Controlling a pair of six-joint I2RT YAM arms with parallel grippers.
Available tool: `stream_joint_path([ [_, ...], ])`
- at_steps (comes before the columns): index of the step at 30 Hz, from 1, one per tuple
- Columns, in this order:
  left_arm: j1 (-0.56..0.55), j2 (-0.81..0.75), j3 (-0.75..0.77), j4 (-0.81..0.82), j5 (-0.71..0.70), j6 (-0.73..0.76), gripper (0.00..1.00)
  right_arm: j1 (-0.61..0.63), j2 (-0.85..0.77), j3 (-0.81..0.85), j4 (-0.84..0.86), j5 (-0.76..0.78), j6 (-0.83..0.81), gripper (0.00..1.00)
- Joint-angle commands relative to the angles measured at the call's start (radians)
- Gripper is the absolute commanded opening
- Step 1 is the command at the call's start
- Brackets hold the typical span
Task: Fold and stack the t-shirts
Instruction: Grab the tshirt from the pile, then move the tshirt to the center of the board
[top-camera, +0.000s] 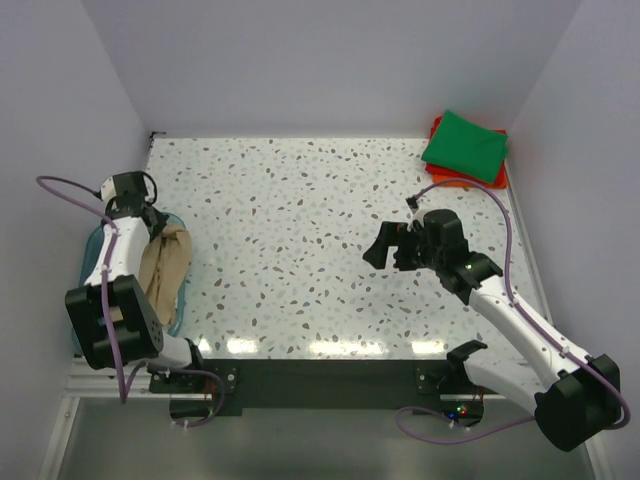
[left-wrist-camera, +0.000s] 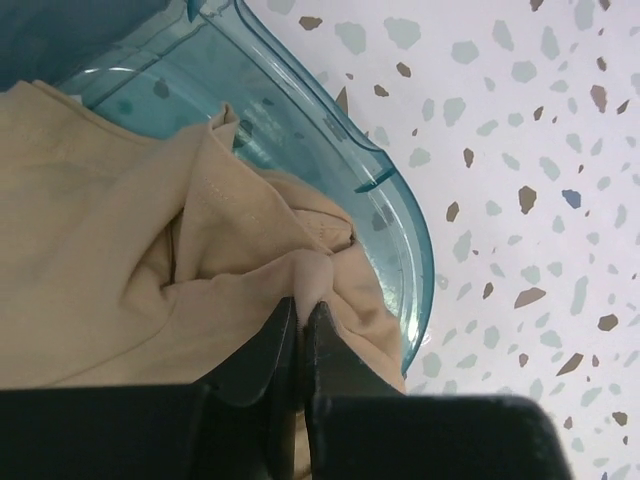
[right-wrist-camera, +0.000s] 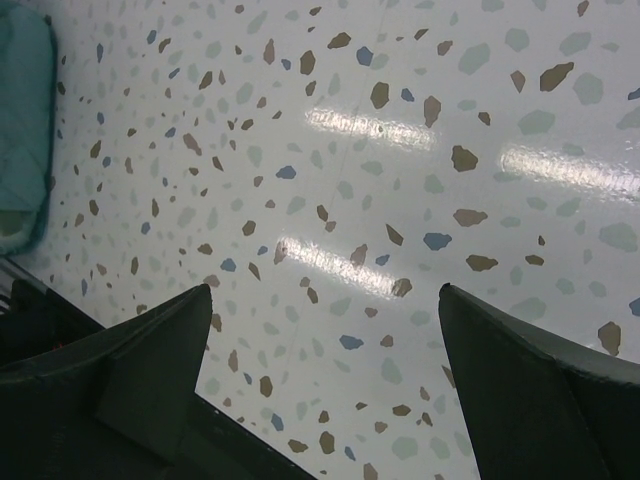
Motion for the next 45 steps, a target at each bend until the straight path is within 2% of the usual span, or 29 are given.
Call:
stream_joint_path([
  [1,0.009,-0.102,0.078,0.018,-0.021,0.032,0.0,0.006,-0.005,0.003,0.039,-0.027,-0.001,0.99],
  [7,0.009,-0.237,0.239,-0.036,-0.045,0.109,0.0,0.005,0.003,0.013,0.038,-0.041,-0.001,0.99],
  [12,0.008,-0.302,0.457,-0.074,-0.021,0.158,0.0,0.005,0.004,0.021,0.044,-0.045,-0.001,0.99],
  [18,0.003,-0.309,0.701,-0.042,0.155,0.162,0.0,0.005,0.015,0.032,0.051,-0.047,0.002,0.99],
  [23,-0.032,-0.243,0.873,-0.014,0.393,0.115,0.0,0.005,0.023,0.042,0.054,-0.036,0.004,0.99],
  [25,-0.116,-0.225,0.894,-0.01,0.36,0.109,0.0,0.005,0.023,0.049,0.051,-0.03,0.002,0.99],
  [26,-0.192,-0.222,0.898,-0.001,0.34,0.115,0.0,0.005,0.021,0.055,0.05,-0.022,0.002,0.99],
  [28,-0.251,-0.207,0.888,0.013,0.335,0.11,0.0,0.005,0.02,0.058,0.047,-0.015,0.0,0.99],
  [29,-0.324,-0.2,0.881,0.012,0.318,0.107,0.0,0.005,0.017,0.061,0.042,-0.007,-0.003,0.99],
  [35,-0.659,-0.158,0.741,0.067,0.098,0.122,0.0,0.005,-0.011,0.065,0.028,0.028,-0.009,0.99],
  [38,-0.751,-0.076,0.668,0.104,0.064,0.081,0.0,0.005,-0.01,0.065,0.034,0.045,-0.007,0.99],
  [41,-0.764,0.065,0.641,0.125,0.134,0.041,0.01,0.005,0.019,0.075,0.048,0.051,0.0,0.99],
  [42,-0.762,0.152,0.652,0.119,0.152,0.043,0.11,0.005,0.03,0.076,0.053,0.053,0.003,0.99],
  [44,-0.758,0.232,0.716,0.07,0.168,0.05,0.28,0.005,0.055,0.081,0.068,0.051,0.011,0.99],
  [45,-0.751,0.284,0.736,0.053,0.182,0.05,0.41,0.005,0.078,0.081,0.073,0.05,0.014,0.99],
])
